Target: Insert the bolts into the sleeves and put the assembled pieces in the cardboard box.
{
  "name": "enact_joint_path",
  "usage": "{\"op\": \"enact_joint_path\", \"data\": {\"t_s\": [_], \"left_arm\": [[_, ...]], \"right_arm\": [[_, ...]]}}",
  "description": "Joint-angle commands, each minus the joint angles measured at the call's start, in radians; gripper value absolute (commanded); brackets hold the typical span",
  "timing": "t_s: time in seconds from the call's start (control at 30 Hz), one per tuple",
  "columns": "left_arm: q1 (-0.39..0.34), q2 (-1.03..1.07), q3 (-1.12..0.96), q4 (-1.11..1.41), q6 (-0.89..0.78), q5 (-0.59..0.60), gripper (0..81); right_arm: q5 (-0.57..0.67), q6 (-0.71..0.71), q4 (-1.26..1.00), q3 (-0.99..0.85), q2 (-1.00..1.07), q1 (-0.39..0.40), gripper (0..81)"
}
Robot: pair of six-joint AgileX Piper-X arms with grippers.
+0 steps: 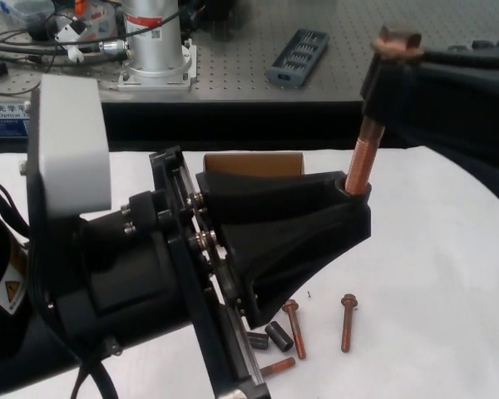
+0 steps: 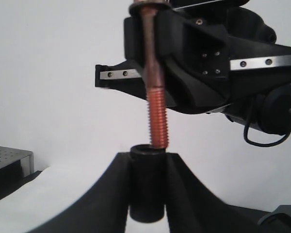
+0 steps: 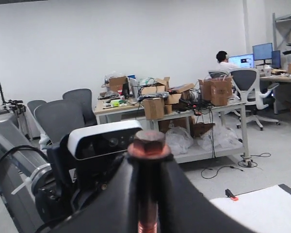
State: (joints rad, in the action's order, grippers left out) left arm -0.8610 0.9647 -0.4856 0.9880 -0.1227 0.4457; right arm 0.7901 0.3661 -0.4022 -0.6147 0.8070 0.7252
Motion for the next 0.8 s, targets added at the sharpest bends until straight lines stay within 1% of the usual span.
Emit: {"op": "enact_joint_path", "data": {"t_s": [0.0, 0.07, 0.17, 0.37, 0.6, 0.77], "left_arm": [[-0.001, -0.014, -0.013, 0.037, -0.013, -0.003, 0.6], [-0.001, -0.014, -0.013, 0.037, -0.013, -0.028, 0.6], [-0.001, -0.014, -0.013, 0.037, -0.014, -0.053, 0.6], [-0.001, -0.014, -0.013, 0.037, -0.060, -0.036, 0.6], [-0.001, -0.014, -0.013, 0.037, -0.060, -0.009, 0.6], [-0.001, -0.014, -0.013, 0.037, -0.060, 0.012, 0.6]], "right_arm": [[0.023, 0.000, -0.010, -0.010, 0.000, -0.001, 3.4], [0.053, 0.000, -0.007, -0.010, 0.000, -0.001, 3.4], [0.067, 0.000, -0.007, -0.010, 0.000, -0.001, 3.4], [0.065, -0.040, -0.010, -0.010, 0.000, -0.001, 3.4], [0.006, -0.121, -0.010, -0.010, 0.000, -0.001, 3.4], [-0.014, -0.126, -0.033, -0.010, 0.000, -0.001, 3.4]]}}
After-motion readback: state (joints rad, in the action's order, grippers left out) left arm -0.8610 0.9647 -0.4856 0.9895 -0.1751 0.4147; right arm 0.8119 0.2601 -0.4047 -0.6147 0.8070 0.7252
